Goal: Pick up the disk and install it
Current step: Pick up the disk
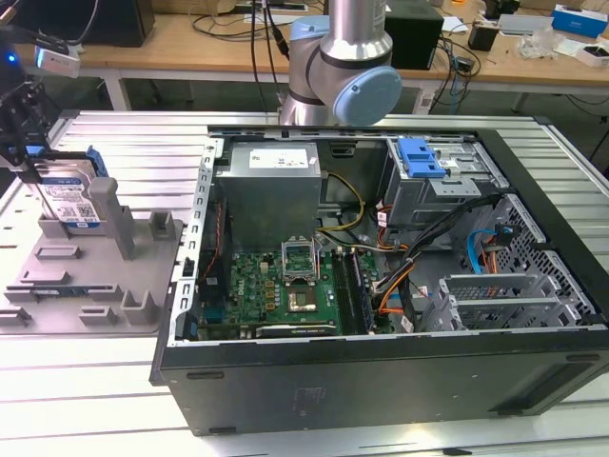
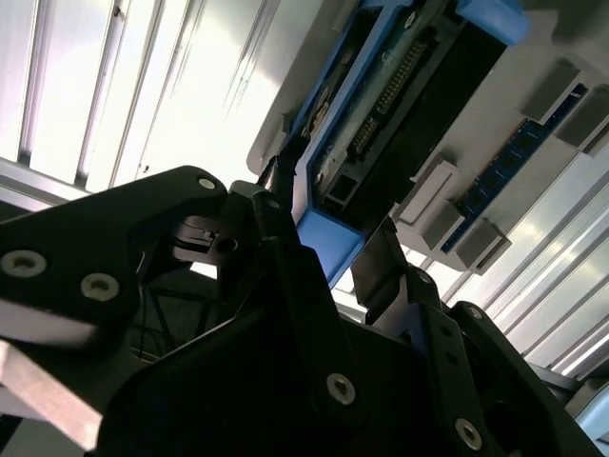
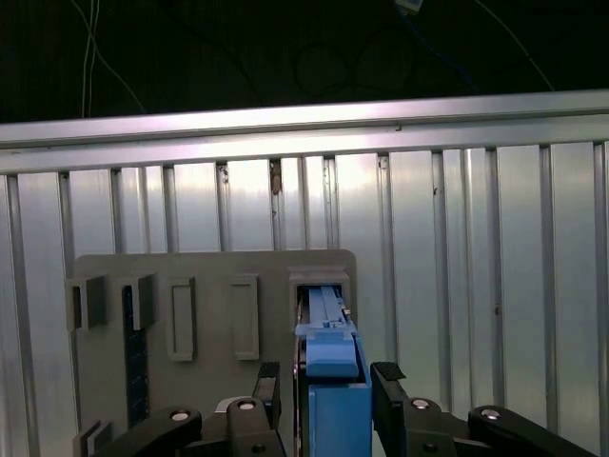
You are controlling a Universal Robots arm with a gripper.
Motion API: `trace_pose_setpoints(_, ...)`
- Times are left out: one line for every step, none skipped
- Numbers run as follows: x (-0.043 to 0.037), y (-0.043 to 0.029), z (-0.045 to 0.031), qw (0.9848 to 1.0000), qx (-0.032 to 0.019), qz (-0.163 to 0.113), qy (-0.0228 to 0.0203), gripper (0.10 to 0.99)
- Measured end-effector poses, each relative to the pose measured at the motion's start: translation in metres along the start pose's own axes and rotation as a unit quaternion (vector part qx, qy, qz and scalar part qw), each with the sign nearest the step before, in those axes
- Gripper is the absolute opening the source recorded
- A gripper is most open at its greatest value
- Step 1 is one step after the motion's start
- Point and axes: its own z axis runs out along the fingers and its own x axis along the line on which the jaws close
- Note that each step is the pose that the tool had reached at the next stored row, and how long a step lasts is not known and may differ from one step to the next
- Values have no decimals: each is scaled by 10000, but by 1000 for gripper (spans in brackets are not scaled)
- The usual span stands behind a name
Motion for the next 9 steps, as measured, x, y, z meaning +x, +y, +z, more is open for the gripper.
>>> trace_pose_setpoints(-1, 0, 1, 10000, 0, 0, 0, 502)
trace_pose_setpoints(-3, 0, 2, 10000, 0, 0, 0, 502)
trace_pose_setpoints(-4, 0, 3, 10000, 0, 0, 0, 502)
trace_pose_setpoints(-4, 0, 4, 10000, 0, 0, 0, 502)
trace_pose_setpoints(-4, 0, 4, 10000, -1, 0, 0, 502)
trace_pose_setpoints(-6, 0, 7, 10000, -1, 0, 0, 502)
trace_pose_setpoints(-7, 0, 10, 10000, 0, 0, 0, 502)
trace_pose_setpoints(-7, 0, 11, 10000, 0, 0, 0, 502)
trace_pose_setpoints(-7, 1, 13, 10000, 0, 0, 0, 502)
